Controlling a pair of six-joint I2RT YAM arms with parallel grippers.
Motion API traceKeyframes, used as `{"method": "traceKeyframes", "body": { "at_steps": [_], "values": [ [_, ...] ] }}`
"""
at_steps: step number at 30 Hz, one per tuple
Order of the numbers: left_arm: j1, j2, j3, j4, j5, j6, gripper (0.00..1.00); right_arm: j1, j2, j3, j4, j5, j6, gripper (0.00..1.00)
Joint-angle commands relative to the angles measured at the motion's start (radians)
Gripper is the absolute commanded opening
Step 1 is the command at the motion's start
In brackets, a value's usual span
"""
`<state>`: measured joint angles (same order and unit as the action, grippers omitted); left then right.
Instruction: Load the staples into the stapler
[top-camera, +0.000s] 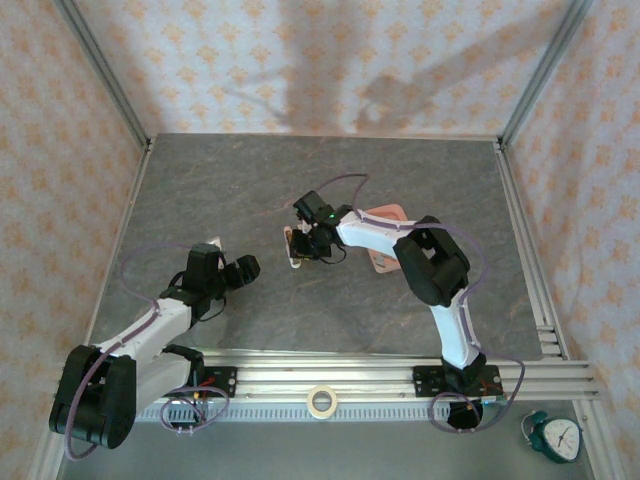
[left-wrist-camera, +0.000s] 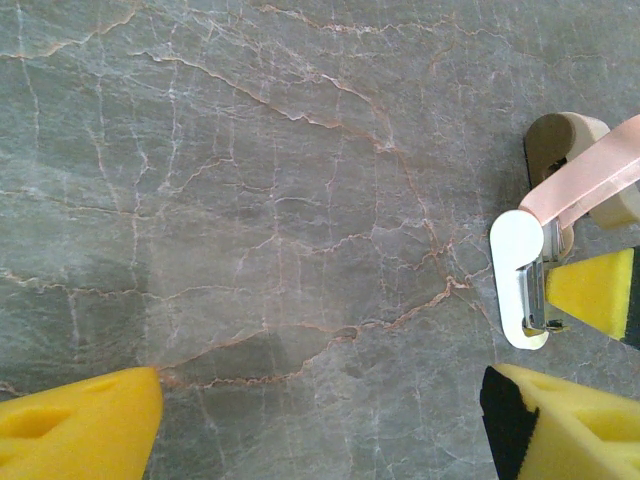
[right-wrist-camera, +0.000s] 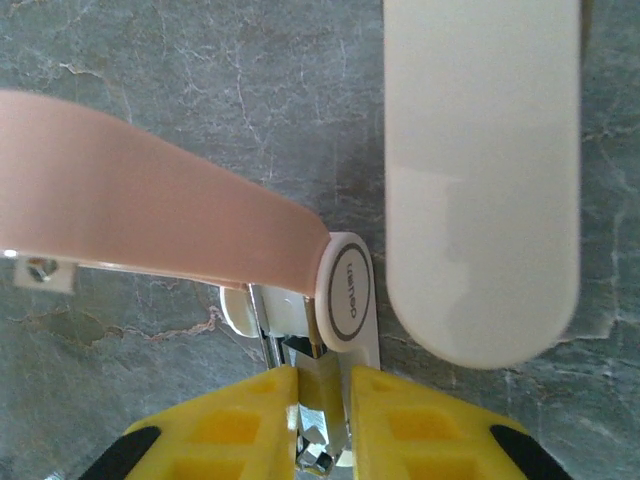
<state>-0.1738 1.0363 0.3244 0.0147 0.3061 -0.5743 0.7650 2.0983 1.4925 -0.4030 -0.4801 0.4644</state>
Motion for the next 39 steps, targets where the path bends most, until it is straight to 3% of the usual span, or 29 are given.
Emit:
{"method": "traceKeyframes", "body": {
  "at_steps": [1,13,39],
  "values": [
    [0.01,-0.007,0.022,0.008,-0.003,0.025,0.84,0.003,0.023,0.027,-0.033,0.014,0.006,0.18],
    [0.01,-0.012,0.019,0.002,-0.004,0.027,0.84,0.003,-0.027,0.012,-0.021,0.024,0.015,0.12],
    [0.01,-0.033,0.018,-0.012,-0.006,0.026,0.84,0.001,-0.105,-0.049,0.068,-0.005,0.044,0.11]
  ]
}}
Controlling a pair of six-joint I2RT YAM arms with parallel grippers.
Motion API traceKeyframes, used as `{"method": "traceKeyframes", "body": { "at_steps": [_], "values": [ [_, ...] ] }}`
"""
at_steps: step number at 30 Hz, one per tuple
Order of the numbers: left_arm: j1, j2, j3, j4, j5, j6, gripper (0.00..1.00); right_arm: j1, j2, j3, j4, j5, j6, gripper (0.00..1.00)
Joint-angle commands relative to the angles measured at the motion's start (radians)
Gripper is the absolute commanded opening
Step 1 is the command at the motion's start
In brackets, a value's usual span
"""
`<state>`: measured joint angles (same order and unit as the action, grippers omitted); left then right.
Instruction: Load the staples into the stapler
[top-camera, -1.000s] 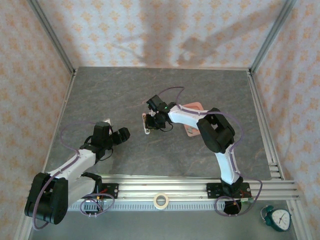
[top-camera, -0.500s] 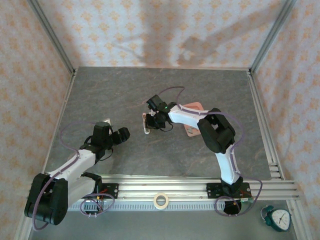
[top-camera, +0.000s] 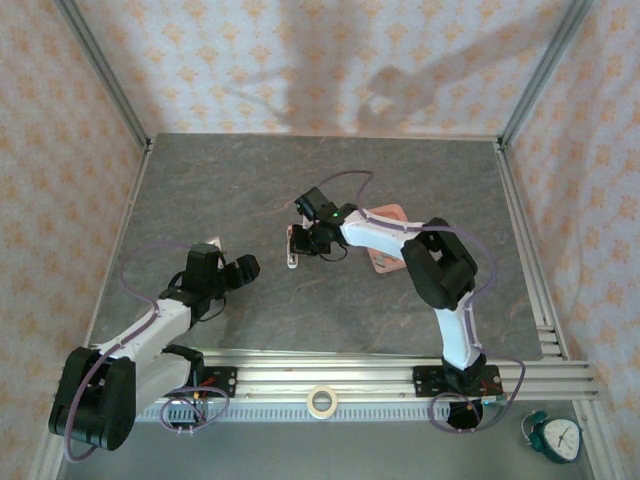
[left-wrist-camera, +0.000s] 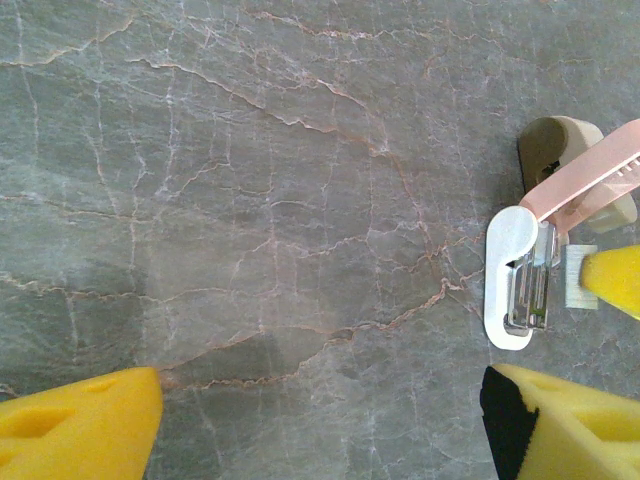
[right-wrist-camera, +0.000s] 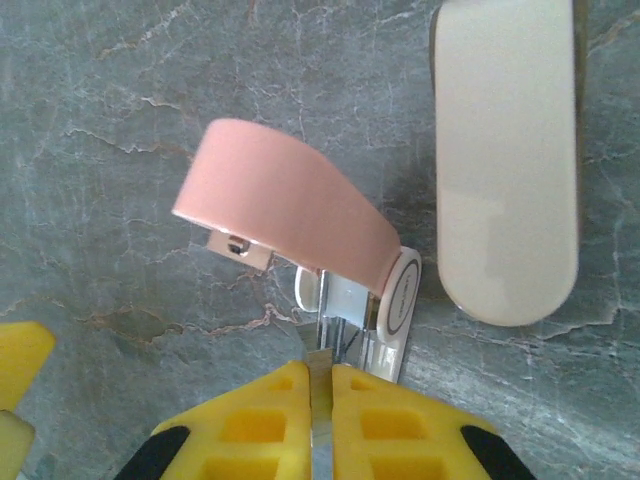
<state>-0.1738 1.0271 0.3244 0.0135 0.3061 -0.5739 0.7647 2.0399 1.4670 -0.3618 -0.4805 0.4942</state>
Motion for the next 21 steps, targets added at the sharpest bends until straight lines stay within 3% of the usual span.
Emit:
{"method": "traceKeyframes", "body": {
  "at_steps": [1,21],
  "values": [
    [0.01,-0.024,0.018,-0.012,-0.007,0.026,0.84,-0.001,-0.056,-0.036,0.034,-0.007,0.02,0.11],
    [0.01,-0.055,-0.012,0.03,0.023,0.008,0.84,-0.025,-0.194,-0.332,0.115,-0.088,0.068,0.11]
  ]
}}
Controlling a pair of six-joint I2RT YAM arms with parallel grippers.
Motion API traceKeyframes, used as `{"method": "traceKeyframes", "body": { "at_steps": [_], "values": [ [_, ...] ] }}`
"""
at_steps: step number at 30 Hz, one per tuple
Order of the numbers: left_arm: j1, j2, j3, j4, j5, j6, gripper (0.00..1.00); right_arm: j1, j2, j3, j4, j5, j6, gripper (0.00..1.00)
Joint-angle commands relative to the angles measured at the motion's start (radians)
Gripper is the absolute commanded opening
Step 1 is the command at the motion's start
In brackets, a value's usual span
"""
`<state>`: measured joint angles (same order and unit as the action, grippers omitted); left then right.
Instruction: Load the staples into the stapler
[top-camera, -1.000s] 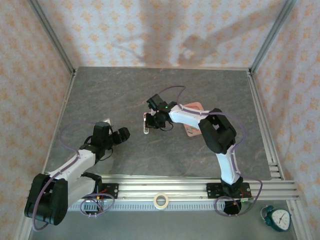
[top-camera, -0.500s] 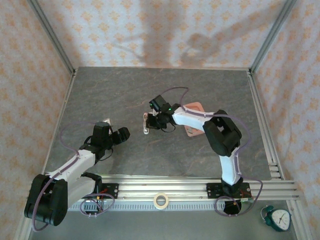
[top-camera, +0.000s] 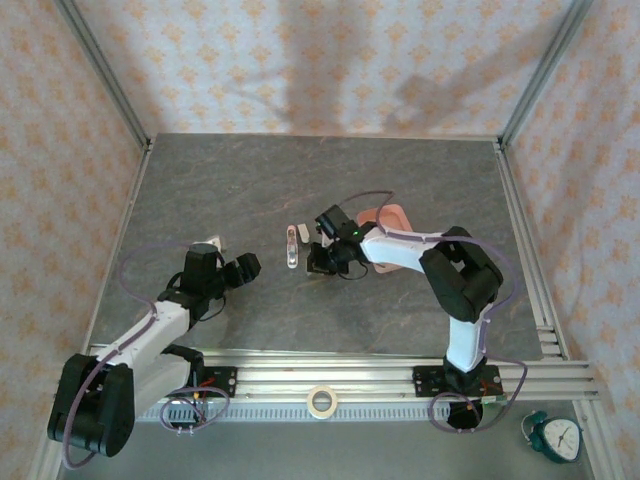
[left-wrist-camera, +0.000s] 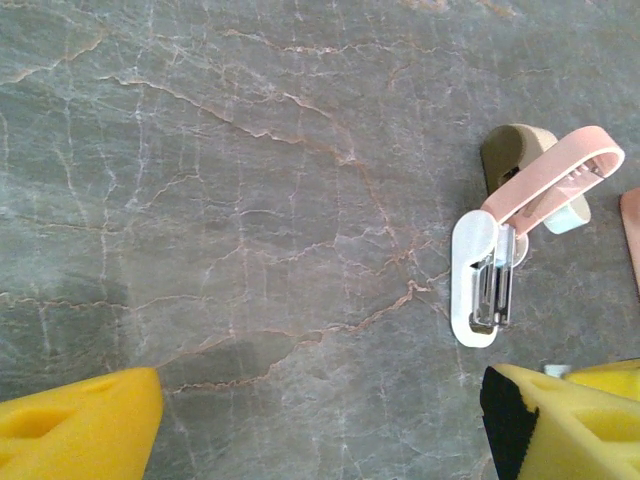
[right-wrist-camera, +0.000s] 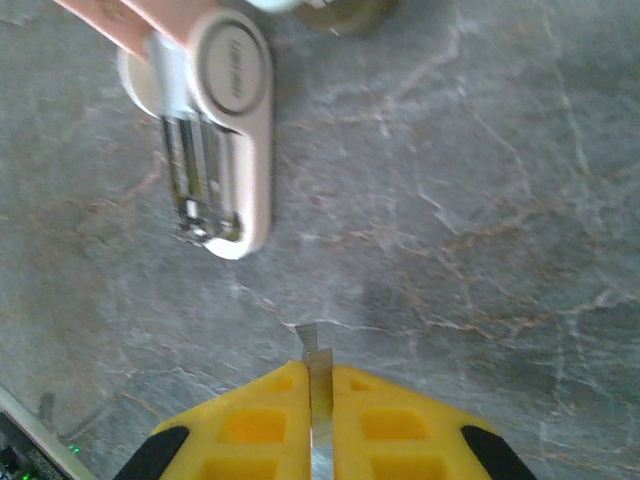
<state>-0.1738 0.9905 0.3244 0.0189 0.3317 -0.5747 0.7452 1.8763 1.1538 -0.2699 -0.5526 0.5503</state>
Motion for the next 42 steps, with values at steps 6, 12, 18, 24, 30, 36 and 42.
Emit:
{"method": "traceKeyframes", "body": {
  "at_steps": [6,12,18,24,30,36,42],
  "values": [
    [0.01,-0.027,-0.012,0.024,-0.003,0.003,0.84,-0.009,-0.016,-0.044,0.029,-0.027,0.012,0.12],
    [0.01,-0.027,-0.011,0.026,-0.004,0.003,0.84,-0.014,-0.016,-0.044,-0.014,0.003,0.005,0.13],
    [0.01,-0.024,-0.01,0.028,-0.003,0.002,0.84,-0.014,-0.016,-0.02,-0.084,0.038,-0.023,0.15],
    [0.01,-0.024,-0.01,0.034,-0.001,0.002,0.84,-0.015,-0.041,0.021,-0.187,0.109,-0.057,0.21],
    [0.01,-0.023,-0.012,0.038,0.0,0.006,0.84,-0.009,-0.062,0.101,-0.326,0.189,-0.055,0.25],
    [0.01,-0.026,-0.015,0.029,0.001,0.016,0.84,0.042,0.013,0.256,-0.508,0.291,-0.043,0.28],
    [0.011,-0.037,-0.018,0.014,-0.007,0.031,0.84,0.084,0.099,0.375,-0.597,0.34,-0.04,0.29]
  ]
}}
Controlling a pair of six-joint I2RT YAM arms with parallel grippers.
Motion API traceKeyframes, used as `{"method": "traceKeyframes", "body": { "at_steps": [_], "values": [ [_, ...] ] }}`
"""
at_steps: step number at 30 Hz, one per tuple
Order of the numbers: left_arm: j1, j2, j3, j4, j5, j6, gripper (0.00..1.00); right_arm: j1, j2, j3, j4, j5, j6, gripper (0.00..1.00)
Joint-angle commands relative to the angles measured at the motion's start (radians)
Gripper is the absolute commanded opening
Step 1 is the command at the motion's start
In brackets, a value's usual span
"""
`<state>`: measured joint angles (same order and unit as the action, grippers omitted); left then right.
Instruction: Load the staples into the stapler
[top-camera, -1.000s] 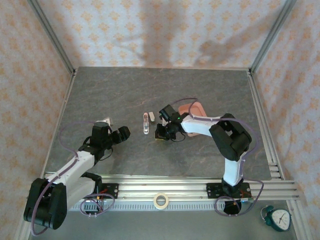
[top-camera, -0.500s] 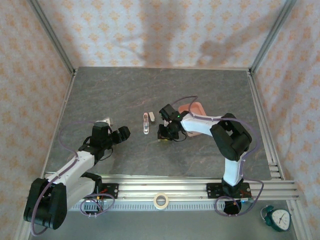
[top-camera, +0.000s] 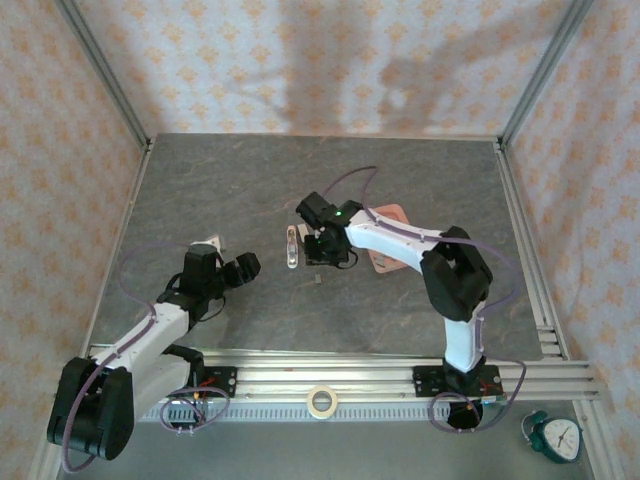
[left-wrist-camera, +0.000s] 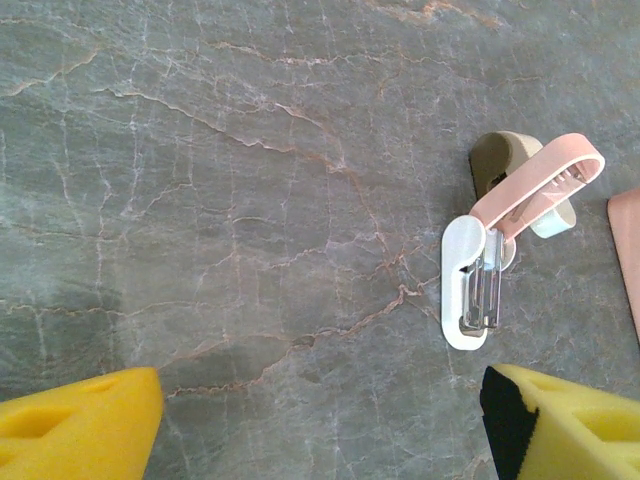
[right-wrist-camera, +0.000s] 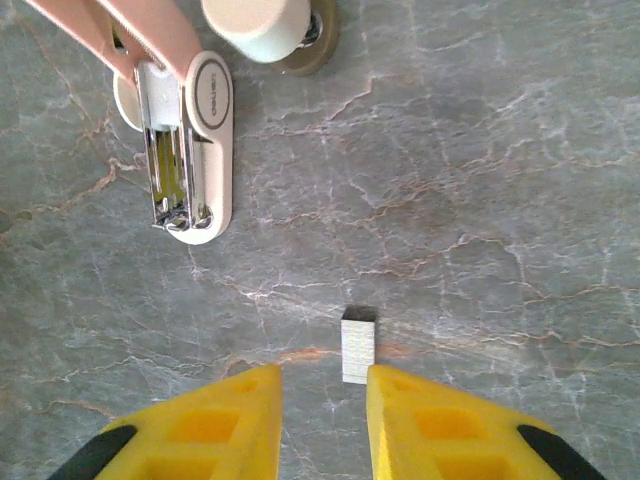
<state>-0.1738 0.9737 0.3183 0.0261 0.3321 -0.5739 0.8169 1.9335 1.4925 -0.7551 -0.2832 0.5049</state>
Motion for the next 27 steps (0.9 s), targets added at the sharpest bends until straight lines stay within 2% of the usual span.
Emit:
{"method": "traceKeyframes", "body": {
  "at_steps": [1,9,27],
  "values": [
    [0.01,-0.022,-0.013,0.003,-0.008,0.032,0.84,0.016,0.054,0.051,-0.12,0.073,0.005,0.3],
    [0.01,-0.033,-0.017,-0.009,-0.018,0.034,0.85,0.042,0.124,0.119,-0.169,0.083,-0.003,0.31],
    [0.011,-0.042,-0.025,-0.007,-0.019,0.034,0.85,0.051,0.18,0.161,-0.19,0.088,-0.011,0.31]
  ]
}}
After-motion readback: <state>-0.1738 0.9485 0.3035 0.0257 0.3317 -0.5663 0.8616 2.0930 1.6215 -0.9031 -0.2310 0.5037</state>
